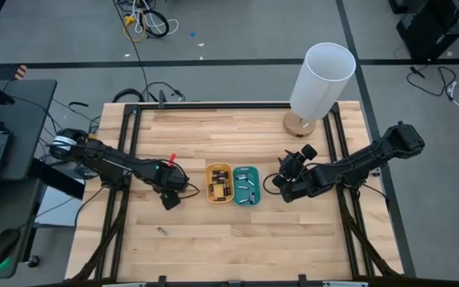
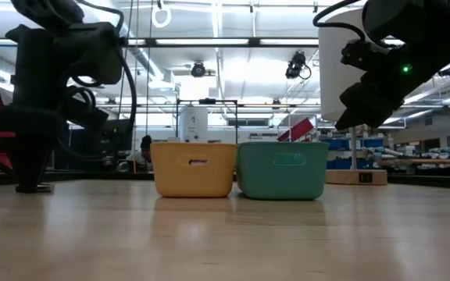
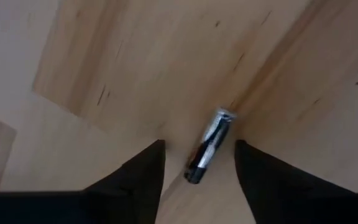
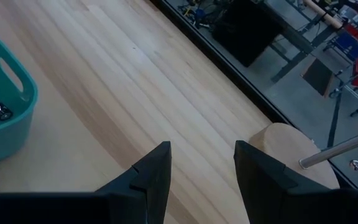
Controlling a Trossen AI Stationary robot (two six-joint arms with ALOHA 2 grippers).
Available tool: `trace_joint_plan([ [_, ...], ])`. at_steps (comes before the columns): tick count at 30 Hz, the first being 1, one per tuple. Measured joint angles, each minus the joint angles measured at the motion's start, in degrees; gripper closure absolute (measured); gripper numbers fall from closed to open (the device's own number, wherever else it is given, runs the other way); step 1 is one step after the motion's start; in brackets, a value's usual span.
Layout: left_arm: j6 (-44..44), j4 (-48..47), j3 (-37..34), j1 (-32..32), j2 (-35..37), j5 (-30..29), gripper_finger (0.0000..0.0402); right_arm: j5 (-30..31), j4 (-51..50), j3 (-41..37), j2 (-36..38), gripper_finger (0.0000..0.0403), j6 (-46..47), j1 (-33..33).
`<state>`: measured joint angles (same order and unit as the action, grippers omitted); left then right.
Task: Sort batteries
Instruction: Put the silver battery into the green bin
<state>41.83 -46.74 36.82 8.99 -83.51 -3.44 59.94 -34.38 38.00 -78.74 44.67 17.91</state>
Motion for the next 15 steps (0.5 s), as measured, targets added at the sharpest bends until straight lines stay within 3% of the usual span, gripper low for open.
trace_joint_plan([
  [4, -1.1, 1.8, -0.2, 0.0, 0.0, 0.0, 0.0239, 0.0, -0.1, 0.0, 0.0, 0.024, -0.1, 0.0],
  [11, 0.8, 3.2, 2.8, 0.1, -0.7, -7.4, 0.0373, 0.0, -0.1, 0.0, 0.0, 0.0245, -0.9, -0.1],
  [15, 4.2, 3.8, 3.3, -0.1, -0.7, -9.5, 0.0374, 0.0, 0.2, 0.0, 0.0, 0.0257, -0.8, -0.2],
])
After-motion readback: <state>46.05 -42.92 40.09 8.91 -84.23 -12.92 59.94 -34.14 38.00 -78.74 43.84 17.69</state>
